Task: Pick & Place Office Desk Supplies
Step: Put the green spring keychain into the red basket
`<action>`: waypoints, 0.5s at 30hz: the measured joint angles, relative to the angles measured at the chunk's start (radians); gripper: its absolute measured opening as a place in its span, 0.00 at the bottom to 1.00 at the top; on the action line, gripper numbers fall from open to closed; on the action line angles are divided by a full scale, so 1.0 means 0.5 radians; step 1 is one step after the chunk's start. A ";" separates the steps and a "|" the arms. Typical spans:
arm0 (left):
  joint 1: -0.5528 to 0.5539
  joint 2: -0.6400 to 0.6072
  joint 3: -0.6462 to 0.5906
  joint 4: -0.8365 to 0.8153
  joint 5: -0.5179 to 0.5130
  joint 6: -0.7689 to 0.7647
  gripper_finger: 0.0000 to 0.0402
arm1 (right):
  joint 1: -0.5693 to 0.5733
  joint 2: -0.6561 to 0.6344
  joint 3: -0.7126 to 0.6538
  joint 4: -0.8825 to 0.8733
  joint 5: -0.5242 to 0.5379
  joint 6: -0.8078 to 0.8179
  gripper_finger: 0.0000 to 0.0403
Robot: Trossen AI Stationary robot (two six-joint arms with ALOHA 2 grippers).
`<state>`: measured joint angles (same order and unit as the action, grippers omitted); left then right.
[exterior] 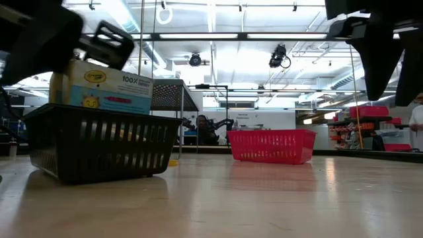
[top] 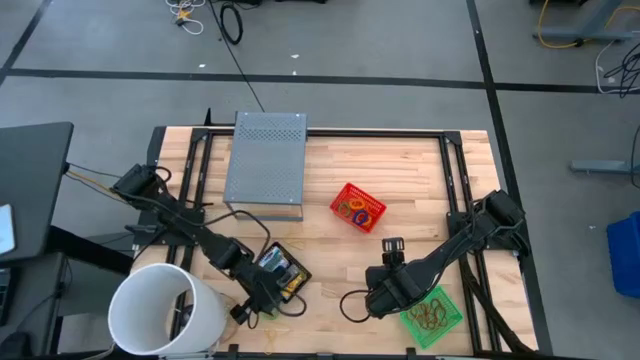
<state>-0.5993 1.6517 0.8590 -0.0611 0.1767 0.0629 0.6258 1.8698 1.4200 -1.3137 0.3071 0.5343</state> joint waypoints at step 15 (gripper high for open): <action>-0.098 0.030 -0.001 -0.082 0.041 -0.025 0.27 | -0.001 0.000 0.000 -0.001 0.001 0.053 0.43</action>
<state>-0.6483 1.6667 0.8585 -0.1023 0.1974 0.0503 0.6254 1.8698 1.4200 -1.3141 0.3077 0.5610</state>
